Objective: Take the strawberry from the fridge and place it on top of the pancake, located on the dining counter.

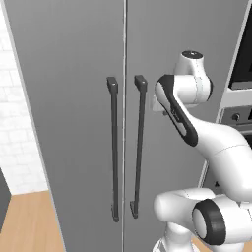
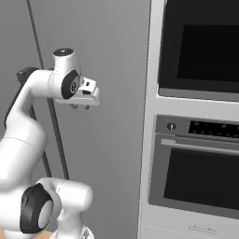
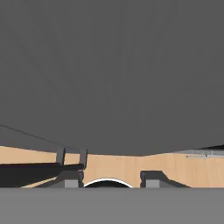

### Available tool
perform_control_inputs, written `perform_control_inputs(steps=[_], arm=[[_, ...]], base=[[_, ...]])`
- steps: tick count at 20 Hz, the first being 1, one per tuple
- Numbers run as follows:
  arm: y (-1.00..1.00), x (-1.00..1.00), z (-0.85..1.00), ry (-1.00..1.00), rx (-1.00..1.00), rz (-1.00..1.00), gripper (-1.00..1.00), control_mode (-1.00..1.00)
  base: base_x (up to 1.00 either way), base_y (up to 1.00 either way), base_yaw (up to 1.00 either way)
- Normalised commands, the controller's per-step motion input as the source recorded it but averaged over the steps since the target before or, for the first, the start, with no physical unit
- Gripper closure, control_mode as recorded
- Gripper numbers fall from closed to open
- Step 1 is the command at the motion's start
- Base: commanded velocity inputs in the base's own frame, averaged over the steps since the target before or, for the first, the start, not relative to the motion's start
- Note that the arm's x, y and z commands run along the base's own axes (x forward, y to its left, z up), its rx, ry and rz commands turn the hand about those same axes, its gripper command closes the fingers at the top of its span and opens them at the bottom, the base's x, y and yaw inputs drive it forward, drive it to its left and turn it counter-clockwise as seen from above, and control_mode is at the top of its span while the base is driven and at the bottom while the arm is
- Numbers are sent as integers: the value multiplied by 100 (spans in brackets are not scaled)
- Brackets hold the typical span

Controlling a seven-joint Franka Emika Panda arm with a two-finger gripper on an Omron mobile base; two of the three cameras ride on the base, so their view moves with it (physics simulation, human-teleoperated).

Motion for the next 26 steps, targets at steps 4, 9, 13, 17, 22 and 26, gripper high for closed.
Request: perform_control_inputs(steps=[4,9,13,17,22,26], arm=[[0,0,0,0,0,0,-100,100],[0,0,0,0,0,0,-100,100],[0,0,0,0,0,0,-100,100],[0,0,0,0,0,0,-100,100],[0,0,0,0,0,0,-100,100],[0,0,0,0,0,0,-100,100]], base=[[-32,-1,0],[-96,-3,0],[-43,31,0],[-10,70,1],[-1,57,0],[-15,-17,-6]])
